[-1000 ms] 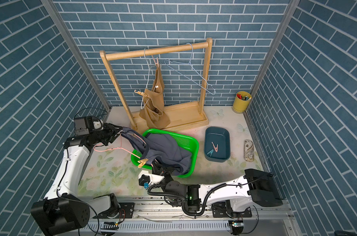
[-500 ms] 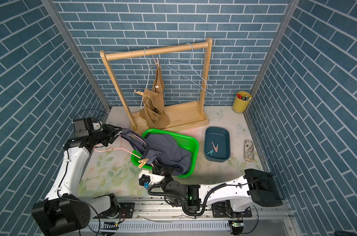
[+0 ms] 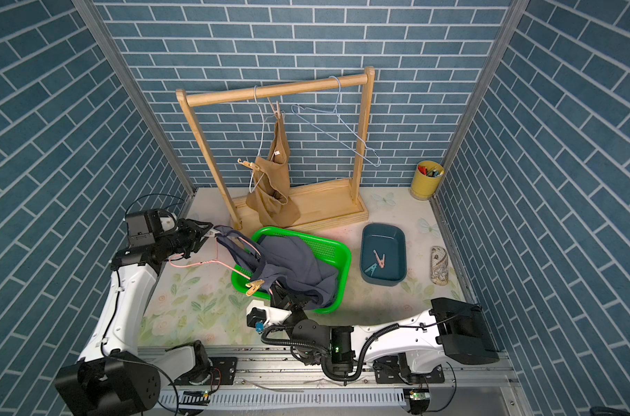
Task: Remove the clothespins securing tank tops to the hanger
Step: Remove the clothespin from the hanger.
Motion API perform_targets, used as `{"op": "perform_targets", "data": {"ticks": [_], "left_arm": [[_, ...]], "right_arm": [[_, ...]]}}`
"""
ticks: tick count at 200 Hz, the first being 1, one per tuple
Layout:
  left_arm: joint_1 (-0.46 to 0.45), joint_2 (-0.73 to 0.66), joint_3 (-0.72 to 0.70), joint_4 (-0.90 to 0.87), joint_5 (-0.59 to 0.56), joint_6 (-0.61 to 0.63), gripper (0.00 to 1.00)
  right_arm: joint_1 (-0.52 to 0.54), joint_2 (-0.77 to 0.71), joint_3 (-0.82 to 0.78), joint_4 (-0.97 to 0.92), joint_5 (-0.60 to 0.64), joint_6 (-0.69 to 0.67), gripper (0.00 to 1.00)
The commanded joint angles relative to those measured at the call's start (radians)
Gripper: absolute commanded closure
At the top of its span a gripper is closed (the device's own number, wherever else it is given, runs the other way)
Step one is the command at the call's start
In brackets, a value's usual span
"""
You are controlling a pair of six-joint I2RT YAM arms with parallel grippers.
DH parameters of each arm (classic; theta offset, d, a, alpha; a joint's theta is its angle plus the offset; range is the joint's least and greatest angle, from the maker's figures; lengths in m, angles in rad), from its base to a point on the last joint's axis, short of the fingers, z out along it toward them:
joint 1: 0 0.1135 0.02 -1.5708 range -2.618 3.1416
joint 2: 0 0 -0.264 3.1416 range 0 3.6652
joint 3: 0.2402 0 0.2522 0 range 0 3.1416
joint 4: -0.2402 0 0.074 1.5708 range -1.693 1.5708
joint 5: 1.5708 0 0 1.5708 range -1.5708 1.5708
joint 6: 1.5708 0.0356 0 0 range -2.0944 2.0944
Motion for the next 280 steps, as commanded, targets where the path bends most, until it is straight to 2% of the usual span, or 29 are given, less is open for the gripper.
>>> {"op": "perform_targets", "data": {"ticks": [1, 43, 85, 123, 148, 168, 184, 209, 247, 280], "left_arm": [[0.01, 0.001, -0.012, 0.033, 0.014, -0.012, 0.64], [0.014, -0.012, -0.016, 0.029, -0.003, -0.007, 0.72], [0.014, -0.024, -0.005, 0.021, -0.046, 0.043, 0.75], [0.014, -0.055, 0.011, 0.021, -0.101, 0.107, 0.76], [0.013, -0.091, 0.006, 0.018, -0.135, 0.131, 0.76], [0.012, -0.119, -0.016, 0.016, -0.135, 0.13, 0.76], [-0.005, -0.142, -0.039, 0.016, -0.127, 0.121, 0.76], [-0.112, -0.182, -0.067, 0.0, -0.157, 0.118, 0.76], [-0.418, -0.229, -0.125, 0.057, -0.284, 0.057, 0.76], [-0.687, -0.225, -0.143, 0.138, -0.417, 0.024, 0.76]], "right_arm": [[0.004, -0.036, -0.016, 0.073, 0.016, 0.016, 1.0], [0.004, -0.04, -0.026, 0.075, 0.019, 0.035, 1.0], [-0.018, -0.059, -0.037, 0.04, 0.01, 0.098, 1.0], [-0.1, -0.144, -0.039, -0.181, -0.063, 0.321, 1.0], [-0.16, -0.222, -0.067, -0.261, -0.083, 0.429, 1.0], [-0.261, -0.308, -0.072, -0.401, -0.153, 0.573, 1.0], [-0.378, -0.383, -0.068, -0.522, -0.276, 0.685, 1.0], [-0.554, -0.439, -0.014, -0.683, -0.449, 0.773, 1.0], [-0.769, -0.404, 0.13, -0.843, -0.694, 0.839, 1.0], [-0.892, -0.304, 0.27, -0.945, -0.864, 0.856, 1.0]]}}
